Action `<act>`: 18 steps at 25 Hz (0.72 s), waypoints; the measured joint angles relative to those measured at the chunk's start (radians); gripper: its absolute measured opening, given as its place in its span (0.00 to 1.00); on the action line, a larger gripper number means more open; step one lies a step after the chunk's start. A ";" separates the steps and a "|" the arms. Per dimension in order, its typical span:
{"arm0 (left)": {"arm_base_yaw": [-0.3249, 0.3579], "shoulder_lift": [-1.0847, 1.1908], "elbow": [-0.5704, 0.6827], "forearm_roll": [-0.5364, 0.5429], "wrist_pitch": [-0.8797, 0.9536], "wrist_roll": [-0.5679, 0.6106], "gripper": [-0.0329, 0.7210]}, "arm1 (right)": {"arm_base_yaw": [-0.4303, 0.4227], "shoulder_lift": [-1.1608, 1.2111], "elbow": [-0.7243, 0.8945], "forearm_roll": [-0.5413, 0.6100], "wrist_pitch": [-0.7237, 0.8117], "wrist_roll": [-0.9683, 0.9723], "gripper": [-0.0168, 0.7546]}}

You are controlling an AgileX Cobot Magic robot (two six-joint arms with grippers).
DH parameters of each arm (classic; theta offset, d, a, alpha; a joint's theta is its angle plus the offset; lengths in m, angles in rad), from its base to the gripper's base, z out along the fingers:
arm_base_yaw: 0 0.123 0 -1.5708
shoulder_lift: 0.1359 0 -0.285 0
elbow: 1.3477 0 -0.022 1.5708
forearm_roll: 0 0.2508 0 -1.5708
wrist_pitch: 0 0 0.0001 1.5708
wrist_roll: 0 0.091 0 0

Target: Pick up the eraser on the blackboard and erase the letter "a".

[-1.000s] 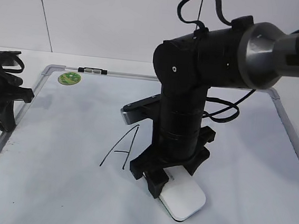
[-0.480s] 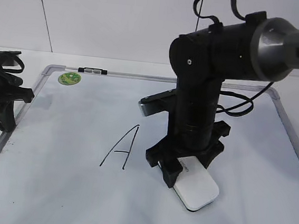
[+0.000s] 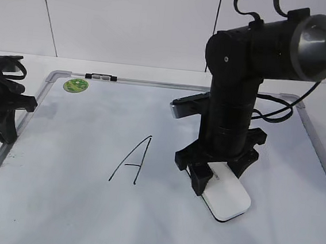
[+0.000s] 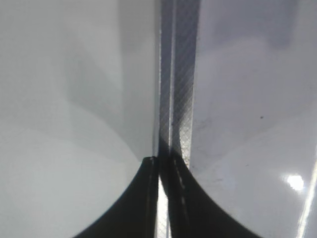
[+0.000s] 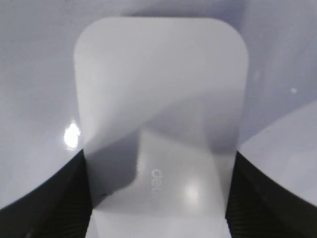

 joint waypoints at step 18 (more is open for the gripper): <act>0.000 0.000 0.000 0.000 -0.002 0.000 0.06 | -0.002 -0.371 -0.041 -0.157 0.043 0.186 0.74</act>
